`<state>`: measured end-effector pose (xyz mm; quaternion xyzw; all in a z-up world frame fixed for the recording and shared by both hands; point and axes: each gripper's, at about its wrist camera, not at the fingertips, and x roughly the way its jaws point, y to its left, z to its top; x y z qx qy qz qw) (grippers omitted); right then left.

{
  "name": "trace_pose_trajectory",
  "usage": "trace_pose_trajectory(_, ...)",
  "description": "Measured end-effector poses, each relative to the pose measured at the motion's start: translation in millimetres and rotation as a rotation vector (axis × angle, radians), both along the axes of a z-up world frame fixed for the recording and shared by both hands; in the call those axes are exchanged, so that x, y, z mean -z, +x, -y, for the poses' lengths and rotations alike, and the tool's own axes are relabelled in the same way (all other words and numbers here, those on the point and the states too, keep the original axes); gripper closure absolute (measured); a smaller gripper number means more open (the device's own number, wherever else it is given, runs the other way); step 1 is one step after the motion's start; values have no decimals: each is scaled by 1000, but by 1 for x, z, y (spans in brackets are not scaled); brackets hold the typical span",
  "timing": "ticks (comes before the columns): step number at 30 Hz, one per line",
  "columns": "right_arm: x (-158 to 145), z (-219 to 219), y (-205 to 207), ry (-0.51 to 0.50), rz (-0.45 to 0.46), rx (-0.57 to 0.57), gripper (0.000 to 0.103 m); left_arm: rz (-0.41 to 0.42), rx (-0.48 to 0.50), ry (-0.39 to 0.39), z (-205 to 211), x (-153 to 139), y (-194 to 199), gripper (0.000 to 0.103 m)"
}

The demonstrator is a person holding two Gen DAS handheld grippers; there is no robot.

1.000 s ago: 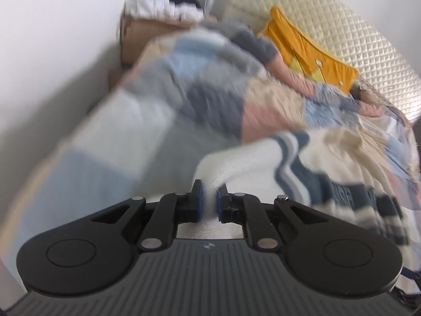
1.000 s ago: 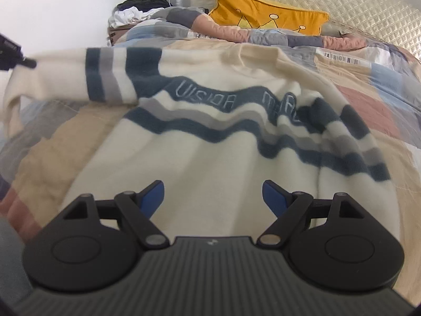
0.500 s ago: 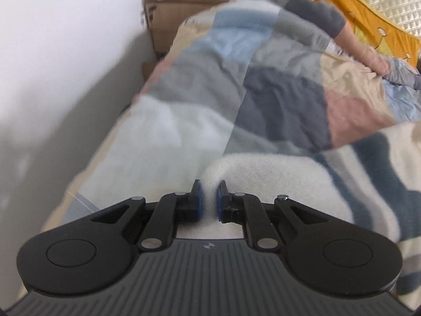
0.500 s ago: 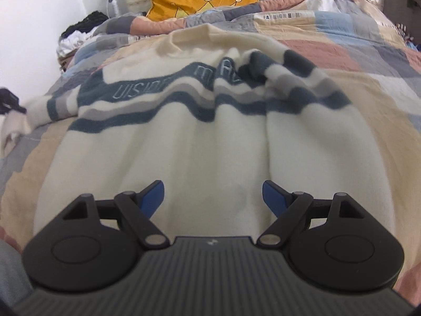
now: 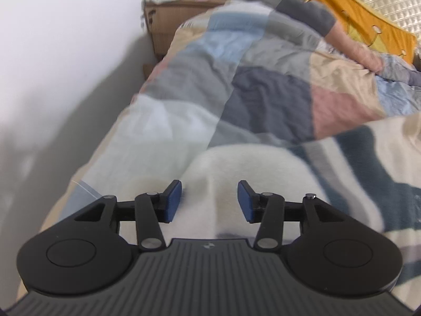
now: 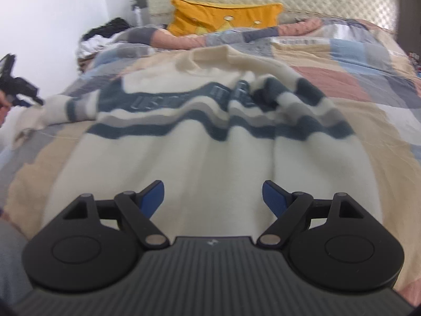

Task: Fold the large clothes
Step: 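Open the left gripper to release the sweater hem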

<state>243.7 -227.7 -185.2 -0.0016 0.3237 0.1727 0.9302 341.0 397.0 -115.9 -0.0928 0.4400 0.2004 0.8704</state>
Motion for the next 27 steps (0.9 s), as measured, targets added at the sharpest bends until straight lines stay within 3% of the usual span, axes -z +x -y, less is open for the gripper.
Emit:
trace_pose_trajectory(4, -9, -2, -15, 15, 47, -30, 20, 37, 42, -6, 41, -35, -17, 50)
trace_pose_trajectory(7, -15, 3, -24, 24, 87, -29, 20, 53, 106, -64, 84, -58, -27, 50)
trace_pose_trajectory(17, -36, 40, -34, 110, 186, 64, 20, 170, 340, -122, 261, -121, -55, 50)
trace_pose_trajectory(20, -39, 55, -38, 128, 195, 106, 20, 207, 408, -136, 306, -125, -67, 50)
trace_pose_trajectory(23, -40, 69, -37, 161, 175, 147, 20, 245, 465, -86, 344, -119, -76, 50)
trace_pose_trajectory(27, -34, 74, -34, 71, 146, 233, 20, 259, 516, -67, 386, -94, -85, 50)
